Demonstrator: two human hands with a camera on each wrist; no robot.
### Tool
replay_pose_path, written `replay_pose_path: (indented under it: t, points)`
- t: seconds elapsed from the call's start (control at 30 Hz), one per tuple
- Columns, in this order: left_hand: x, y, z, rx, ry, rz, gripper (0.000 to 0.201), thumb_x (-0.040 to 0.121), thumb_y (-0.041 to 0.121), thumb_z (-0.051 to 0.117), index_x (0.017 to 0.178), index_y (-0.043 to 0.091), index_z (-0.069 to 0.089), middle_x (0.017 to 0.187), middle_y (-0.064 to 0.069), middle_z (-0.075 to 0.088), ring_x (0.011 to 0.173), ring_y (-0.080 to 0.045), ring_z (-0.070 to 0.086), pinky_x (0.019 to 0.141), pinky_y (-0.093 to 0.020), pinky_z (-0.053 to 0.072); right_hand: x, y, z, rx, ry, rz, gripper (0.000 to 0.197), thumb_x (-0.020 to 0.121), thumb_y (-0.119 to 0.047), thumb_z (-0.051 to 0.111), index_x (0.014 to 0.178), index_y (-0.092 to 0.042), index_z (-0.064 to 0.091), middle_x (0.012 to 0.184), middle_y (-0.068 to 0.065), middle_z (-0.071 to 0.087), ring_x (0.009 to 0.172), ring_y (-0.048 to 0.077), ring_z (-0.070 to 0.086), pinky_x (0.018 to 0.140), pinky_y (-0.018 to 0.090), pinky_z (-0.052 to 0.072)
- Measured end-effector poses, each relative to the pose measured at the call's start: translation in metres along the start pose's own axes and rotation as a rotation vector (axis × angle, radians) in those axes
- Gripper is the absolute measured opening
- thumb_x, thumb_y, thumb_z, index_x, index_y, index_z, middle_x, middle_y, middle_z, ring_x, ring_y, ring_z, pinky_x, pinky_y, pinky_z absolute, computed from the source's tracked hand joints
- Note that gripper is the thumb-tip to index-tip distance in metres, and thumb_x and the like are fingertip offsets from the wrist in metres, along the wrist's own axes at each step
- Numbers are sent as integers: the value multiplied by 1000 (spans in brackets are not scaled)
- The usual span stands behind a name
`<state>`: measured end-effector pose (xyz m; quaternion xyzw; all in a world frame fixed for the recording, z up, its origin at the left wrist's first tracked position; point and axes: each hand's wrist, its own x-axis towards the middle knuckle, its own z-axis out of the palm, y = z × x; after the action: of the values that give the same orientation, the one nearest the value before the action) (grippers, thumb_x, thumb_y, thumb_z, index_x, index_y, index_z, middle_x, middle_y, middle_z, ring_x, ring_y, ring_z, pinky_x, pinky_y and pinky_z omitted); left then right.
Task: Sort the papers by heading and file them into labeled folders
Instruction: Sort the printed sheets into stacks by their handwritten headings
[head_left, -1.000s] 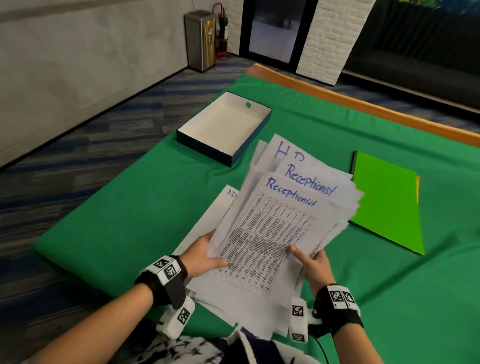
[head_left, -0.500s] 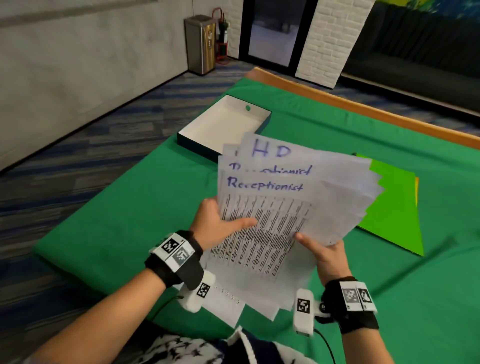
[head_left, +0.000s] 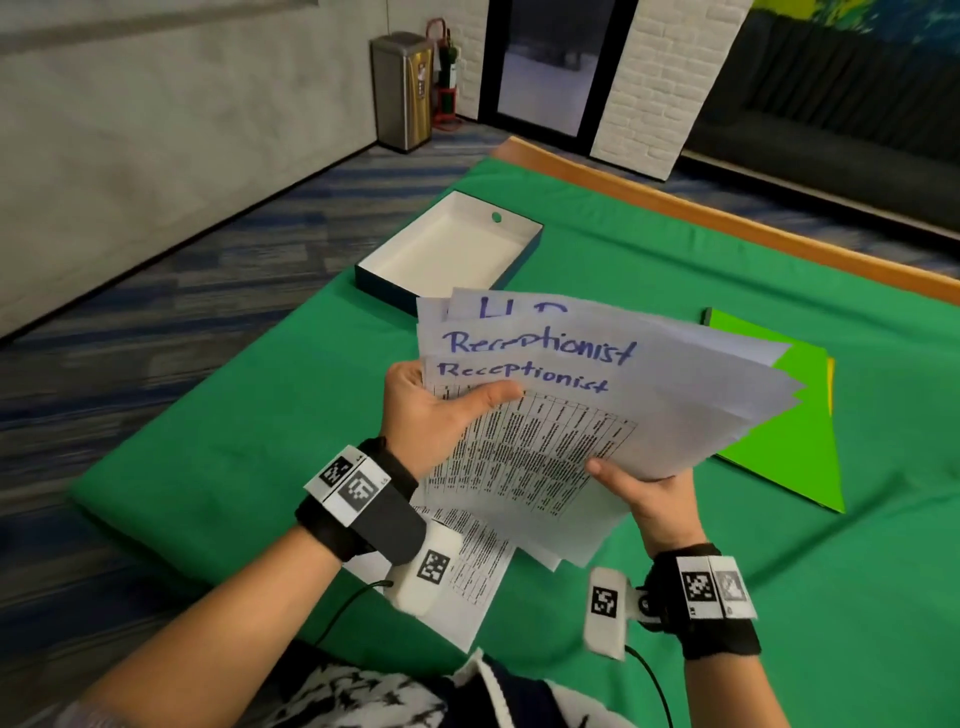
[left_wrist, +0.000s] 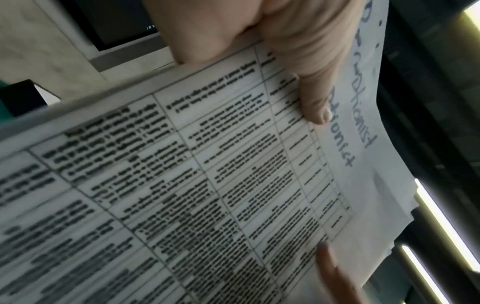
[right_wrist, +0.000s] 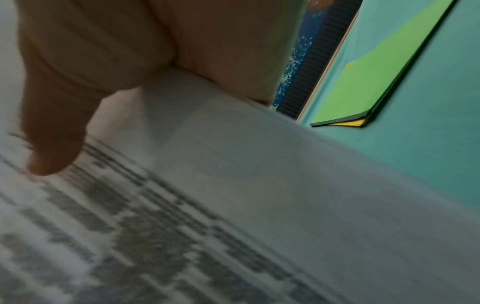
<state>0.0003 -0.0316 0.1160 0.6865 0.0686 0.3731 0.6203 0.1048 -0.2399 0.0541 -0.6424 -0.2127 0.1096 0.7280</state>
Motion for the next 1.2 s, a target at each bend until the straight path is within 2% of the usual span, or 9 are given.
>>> replay_pose_path:
  t: [0.1, 0.17, 0.27, 0.33, 0.47, 0.67, 0.83, 1.0, 1.2]
  points:
    - [6, -3, 2, -93, 162, -13, 23, 67, 0, 78, 88, 3, 70, 89, -4, 74, 88, -18, 70, 78, -32, 57, -9, 19, 1, -147, -54, 125, 42, 55, -15, 89, 90, -12, 65, 83, -10, 74, 79, 4, 68, 66, 17, 53]
    - [10, -8, 2, -157, 219, -79, 19, 69, 0, 76, 86, 7, 70, 85, 4, 74, 86, -14, 70, 75, -27, 56, -17, 30, 3, -184, 22, 179, 22, 66, -24, 82, 80, -16, 66, 69, -18, 71, 65, -4, 65, 59, 12, 50]
    - [17, -26, 1, -127, 165, -238, 16, 77, 4, 71, 90, 13, 67, 85, 7, 73, 80, -6, 69, 71, -23, 55, -21, 40, 4, -270, 175, 173, 7, 83, -8, 66, 76, -10, 63, 55, -14, 65, 55, 3, 61, 49, 8, 46]
    - [20, -49, -5, -42, 89, -305, 16, 83, 6, 66, 96, 14, 63, 96, 0, 69, 85, -4, 67, 78, -21, 54, -21, 41, 4, -314, 249, 157, 5, 85, -7, 63, 83, -3, 61, 64, -9, 62, 60, 9, 58, 50, 6, 45]
    - [8, -109, -31, 452, -66, -433, 21, 87, 21, 62, 107, 14, 62, 111, -2, 65, 106, -17, 61, 90, -24, 45, -20, 36, -5, -332, 388, 147, 7, 87, -3, 60, 80, -1, 59, 45, -24, 58, 47, -15, 50, 48, 2, 39]
    - [-33, -161, -62, 1126, -459, -711, 81, 67, 50, 76, 129, 9, 45, 133, -13, 44, 124, -28, 41, 104, -34, 35, -20, 24, -22, -300, 511, 162, 11, 87, -3, 60, 80, 4, 58, 43, -26, 56, 42, -11, 49, 45, 3, 39]
    - [-33, -168, -61, 1311, -529, -766, 121, 50, 63, 79, 138, 1, 24, 140, -17, 31, 129, -31, 33, 109, -39, 31, -24, 26, -20, -288, 519, 169, 11, 86, -3, 62, 78, 4, 58, 48, -15, 58, 41, -10, 49, 44, 4, 39]
    - [-14, -160, -60, 1410, -598, -804, 100, 45, 66, 80, 121, 10, 44, 120, -6, 56, 115, -25, 51, 97, -38, 36, -27, 32, -15, -288, 482, 188, 11, 86, -5, 62, 81, 4, 58, 79, 8, 58, 61, 14, 51, 46, 4, 42]
    - [-17, -156, -55, 1298, -618, -843, 58, 60, 48, 80, 103, 16, 58, 103, -2, 65, 101, -26, 60, 96, -40, 43, -31, 34, -16, -271, 484, 229, 12, 85, -6, 63, 82, 3, 56, 72, 3, 55, 63, 18, 47, 44, 5, 43]
